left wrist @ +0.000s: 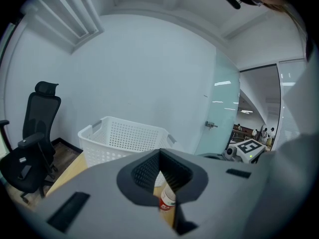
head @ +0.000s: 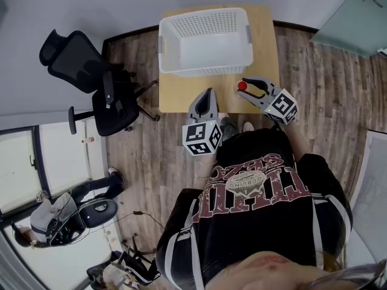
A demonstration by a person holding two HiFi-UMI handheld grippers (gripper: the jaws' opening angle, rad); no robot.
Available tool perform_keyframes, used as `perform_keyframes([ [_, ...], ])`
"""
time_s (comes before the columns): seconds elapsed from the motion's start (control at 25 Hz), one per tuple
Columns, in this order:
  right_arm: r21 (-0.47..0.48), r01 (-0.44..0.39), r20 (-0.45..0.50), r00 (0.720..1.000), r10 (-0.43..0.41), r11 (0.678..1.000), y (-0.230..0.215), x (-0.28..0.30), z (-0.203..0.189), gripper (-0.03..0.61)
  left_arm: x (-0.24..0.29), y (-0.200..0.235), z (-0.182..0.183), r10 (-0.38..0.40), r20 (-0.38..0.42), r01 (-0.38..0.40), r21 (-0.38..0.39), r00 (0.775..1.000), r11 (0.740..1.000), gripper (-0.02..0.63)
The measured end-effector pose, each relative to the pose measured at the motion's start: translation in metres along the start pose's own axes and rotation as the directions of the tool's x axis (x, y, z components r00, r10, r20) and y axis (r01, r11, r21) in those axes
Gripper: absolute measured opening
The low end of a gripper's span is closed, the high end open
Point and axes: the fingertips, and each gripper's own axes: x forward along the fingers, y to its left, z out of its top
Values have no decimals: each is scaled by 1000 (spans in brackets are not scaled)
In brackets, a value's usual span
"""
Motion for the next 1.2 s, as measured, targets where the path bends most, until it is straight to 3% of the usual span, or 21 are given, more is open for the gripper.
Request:
perform_keyframes([
  [0.56, 26, 36, 108, 993, -38, 999, -15, -7, 41, 153, 7, -2, 3, -25, 2, 25, 7, 1000, 1000, 48],
  [1.2, 23, 84, 117, 989, -86, 996, -38, 5, 75, 152, 23, -2, 24, -57, 37, 55, 53, 998, 997, 48],
])
